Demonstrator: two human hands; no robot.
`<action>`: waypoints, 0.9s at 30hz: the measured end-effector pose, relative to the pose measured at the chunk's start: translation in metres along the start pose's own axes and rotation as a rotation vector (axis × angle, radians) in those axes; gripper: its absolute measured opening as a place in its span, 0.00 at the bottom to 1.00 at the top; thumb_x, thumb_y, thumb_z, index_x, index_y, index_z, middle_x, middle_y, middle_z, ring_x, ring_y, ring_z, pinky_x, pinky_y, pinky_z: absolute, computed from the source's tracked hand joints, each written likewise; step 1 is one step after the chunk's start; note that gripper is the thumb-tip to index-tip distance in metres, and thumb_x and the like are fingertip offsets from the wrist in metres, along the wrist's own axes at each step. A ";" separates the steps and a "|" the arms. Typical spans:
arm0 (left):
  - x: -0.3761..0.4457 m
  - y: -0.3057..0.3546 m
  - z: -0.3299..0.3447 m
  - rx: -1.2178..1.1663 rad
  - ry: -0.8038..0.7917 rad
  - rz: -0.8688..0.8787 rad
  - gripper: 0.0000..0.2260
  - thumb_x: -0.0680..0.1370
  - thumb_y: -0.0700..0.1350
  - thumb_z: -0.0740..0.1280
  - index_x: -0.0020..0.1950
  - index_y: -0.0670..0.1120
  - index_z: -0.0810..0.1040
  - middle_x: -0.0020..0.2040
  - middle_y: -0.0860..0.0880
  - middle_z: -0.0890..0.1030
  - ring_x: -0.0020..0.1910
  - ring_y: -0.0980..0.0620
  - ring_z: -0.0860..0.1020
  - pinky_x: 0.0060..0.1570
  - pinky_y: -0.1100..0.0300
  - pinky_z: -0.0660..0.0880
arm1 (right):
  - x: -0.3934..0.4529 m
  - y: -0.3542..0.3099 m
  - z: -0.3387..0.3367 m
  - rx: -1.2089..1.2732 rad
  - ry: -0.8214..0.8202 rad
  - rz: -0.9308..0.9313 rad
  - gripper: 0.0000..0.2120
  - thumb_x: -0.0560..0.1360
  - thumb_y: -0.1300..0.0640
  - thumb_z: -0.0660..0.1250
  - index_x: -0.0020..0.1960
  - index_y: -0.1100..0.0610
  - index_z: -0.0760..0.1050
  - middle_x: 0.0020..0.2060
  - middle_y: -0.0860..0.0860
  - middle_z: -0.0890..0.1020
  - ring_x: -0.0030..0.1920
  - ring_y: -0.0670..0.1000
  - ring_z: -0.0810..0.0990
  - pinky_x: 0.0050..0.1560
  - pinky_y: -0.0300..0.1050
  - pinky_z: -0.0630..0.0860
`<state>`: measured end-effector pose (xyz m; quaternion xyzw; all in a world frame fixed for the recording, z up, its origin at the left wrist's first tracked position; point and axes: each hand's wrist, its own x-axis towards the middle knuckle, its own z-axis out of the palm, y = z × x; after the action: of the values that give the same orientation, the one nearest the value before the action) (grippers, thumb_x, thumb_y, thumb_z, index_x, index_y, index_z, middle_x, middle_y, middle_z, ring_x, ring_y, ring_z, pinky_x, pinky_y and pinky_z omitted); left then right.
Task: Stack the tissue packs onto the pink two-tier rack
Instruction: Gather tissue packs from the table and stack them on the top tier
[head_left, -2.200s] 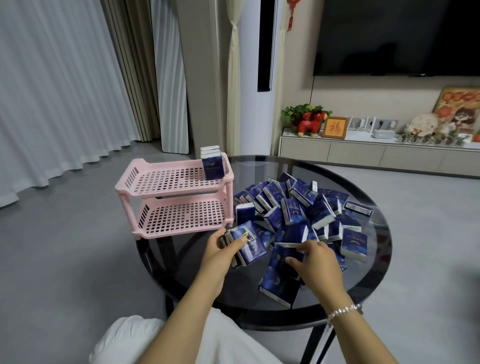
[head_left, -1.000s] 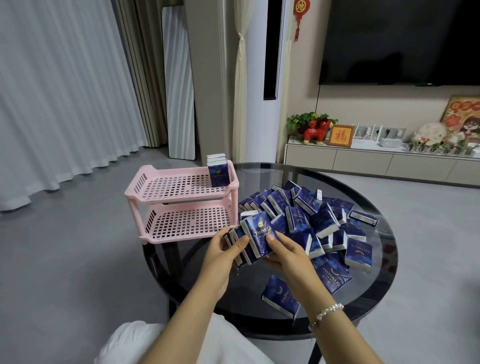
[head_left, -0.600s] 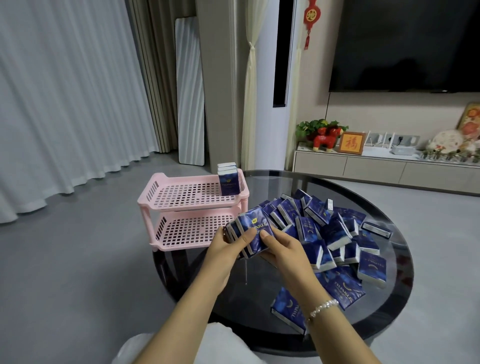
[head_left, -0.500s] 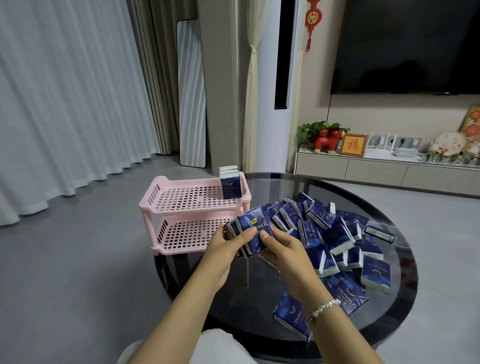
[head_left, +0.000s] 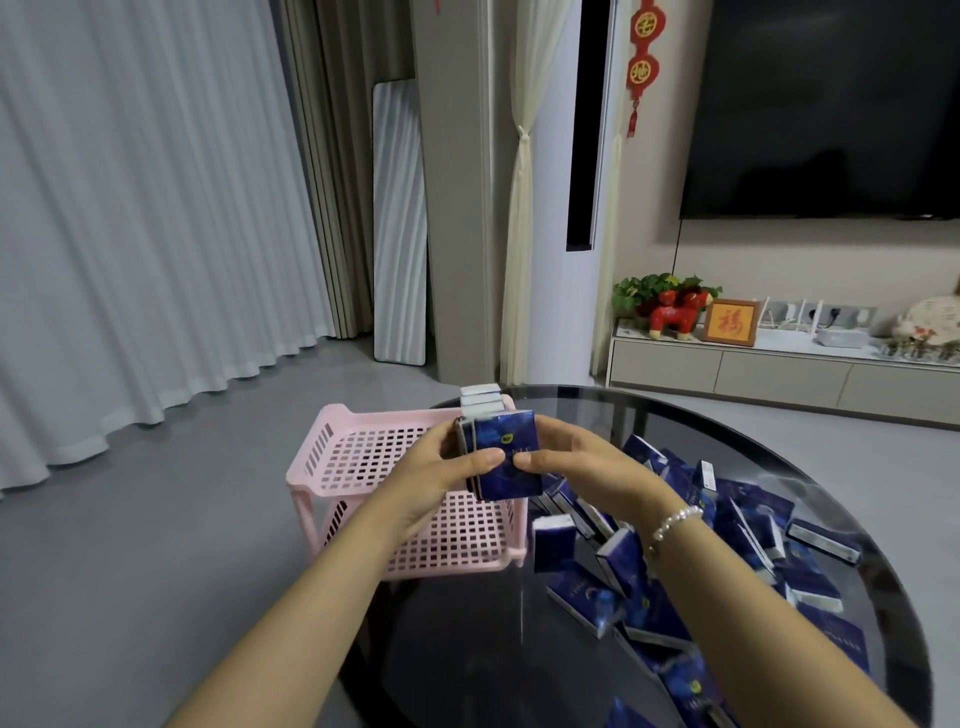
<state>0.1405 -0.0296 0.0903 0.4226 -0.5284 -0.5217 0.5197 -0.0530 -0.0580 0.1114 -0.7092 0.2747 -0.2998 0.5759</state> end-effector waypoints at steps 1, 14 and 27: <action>0.007 0.002 -0.005 0.018 -0.019 -0.009 0.29 0.66 0.43 0.75 0.66 0.44 0.73 0.60 0.42 0.80 0.60 0.44 0.79 0.57 0.49 0.77 | 0.007 -0.001 -0.003 -0.029 0.010 0.005 0.23 0.72 0.57 0.68 0.66 0.53 0.71 0.59 0.51 0.80 0.60 0.51 0.79 0.63 0.49 0.72; 0.052 -0.010 -0.033 0.152 -0.036 -0.099 0.43 0.60 0.54 0.80 0.72 0.58 0.67 0.64 0.49 0.78 0.64 0.47 0.75 0.65 0.45 0.72 | 0.054 0.014 -0.013 -0.348 0.178 0.049 0.29 0.72 0.53 0.71 0.70 0.42 0.64 0.68 0.42 0.70 0.64 0.42 0.69 0.64 0.43 0.64; 0.048 -0.009 -0.022 0.637 -0.005 -0.082 0.31 0.81 0.50 0.60 0.77 0.62 0.45 0.72 0.54 0.68 0.67 0.53 0.71 0.64 0.59 0.67 | 0.068 0.024 -0.013 -0.518 0.278 0.106 0.34 0.70 0.50 0.73 0.72 0.41 0.62 0.62 0.49 0.79 0.64 0.49 0.74 0.64 0.49 0.71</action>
<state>0.1569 -0.0807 0.0848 0.5839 -0.6488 -0.3515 0.3384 -0.0181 -0.1211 0.0975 -0.7694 0.4547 -0.2835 0.3475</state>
